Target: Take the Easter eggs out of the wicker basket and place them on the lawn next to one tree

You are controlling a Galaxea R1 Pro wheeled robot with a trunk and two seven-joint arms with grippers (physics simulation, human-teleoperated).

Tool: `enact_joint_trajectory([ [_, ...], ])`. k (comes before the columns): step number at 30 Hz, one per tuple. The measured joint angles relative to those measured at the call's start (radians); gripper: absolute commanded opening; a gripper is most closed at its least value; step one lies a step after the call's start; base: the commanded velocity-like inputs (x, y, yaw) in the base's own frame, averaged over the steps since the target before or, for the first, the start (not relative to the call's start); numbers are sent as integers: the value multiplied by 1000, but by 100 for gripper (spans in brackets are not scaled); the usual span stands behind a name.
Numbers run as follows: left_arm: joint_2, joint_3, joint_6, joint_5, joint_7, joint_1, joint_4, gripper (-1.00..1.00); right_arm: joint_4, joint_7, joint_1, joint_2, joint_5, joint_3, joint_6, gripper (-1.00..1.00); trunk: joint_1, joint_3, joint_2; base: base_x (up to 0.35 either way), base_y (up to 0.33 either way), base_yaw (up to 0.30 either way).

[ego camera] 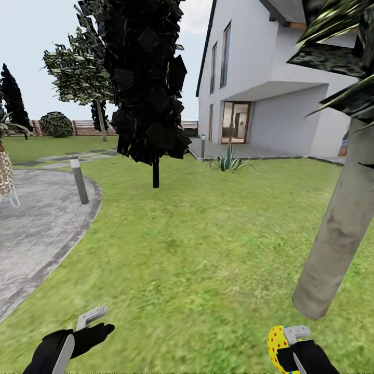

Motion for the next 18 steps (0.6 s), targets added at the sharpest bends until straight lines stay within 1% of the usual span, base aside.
enact_joint_trajectory([
  [18,0,0,0,-1,0,0,-1,100,0,0,0,0,2,3,-2,-100,69,-56,-126,0,0,0],
])
